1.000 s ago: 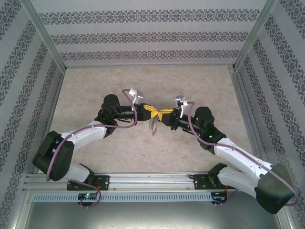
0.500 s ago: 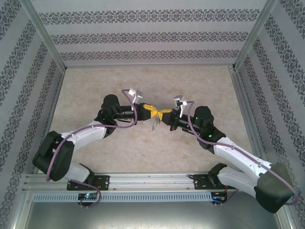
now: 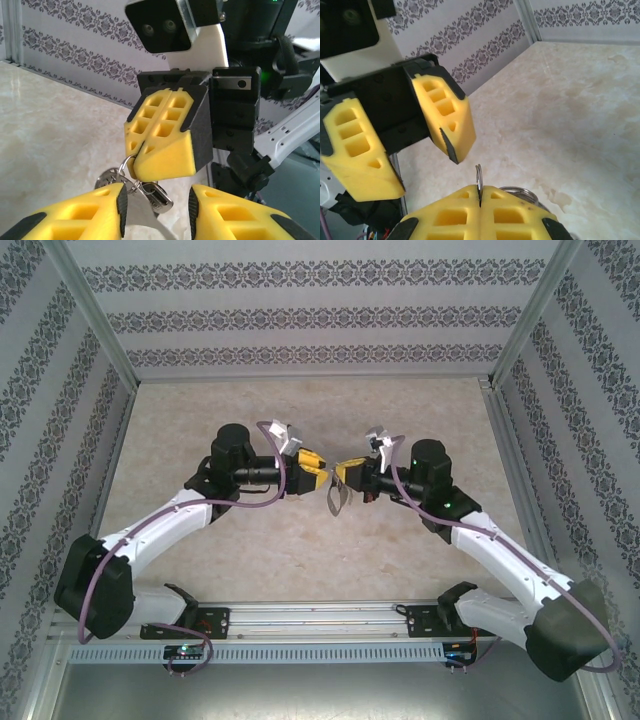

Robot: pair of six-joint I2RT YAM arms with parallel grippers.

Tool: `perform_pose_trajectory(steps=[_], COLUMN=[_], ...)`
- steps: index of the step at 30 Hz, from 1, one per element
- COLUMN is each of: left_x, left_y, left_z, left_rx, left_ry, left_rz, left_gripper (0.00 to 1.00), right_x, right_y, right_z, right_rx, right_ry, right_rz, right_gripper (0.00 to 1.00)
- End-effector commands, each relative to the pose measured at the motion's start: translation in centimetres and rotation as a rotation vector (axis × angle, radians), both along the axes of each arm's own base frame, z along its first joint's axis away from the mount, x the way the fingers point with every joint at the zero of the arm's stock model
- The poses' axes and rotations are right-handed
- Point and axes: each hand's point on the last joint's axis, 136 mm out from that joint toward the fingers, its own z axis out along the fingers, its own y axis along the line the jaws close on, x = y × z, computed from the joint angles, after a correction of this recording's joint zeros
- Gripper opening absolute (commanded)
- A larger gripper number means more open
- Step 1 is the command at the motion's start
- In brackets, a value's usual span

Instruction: Put the keys on the keyring

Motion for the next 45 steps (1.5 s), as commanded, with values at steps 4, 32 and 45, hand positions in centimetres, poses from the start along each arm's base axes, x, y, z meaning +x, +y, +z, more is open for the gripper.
perform_pose_trajectory(steps=[4,32,45], left_x=[0.5,0.9,1.1], left_y=[0.6,0.6,0.3], left_z=[-1.6,-1.0,-1.0], left_rx=[0.139,0.080,0.043], left_ry=[0.002,0.154,0.171], left_rz=[0.002,-0.132,-0.142], left_gripper=[0.42,0.44,0.41], right_x=[0.0,-0.4,-0.2], right_y=[0.9,1.7,1.9], right_z=[0.7,0.9,0.7], right_rx=[-0.048,-0.069,-0.065], right_ry=[-0.023,-0.001,0.000], right_rz=[0.130,0.249,0.251], right_gripper=[0.00,0.00,0.00])
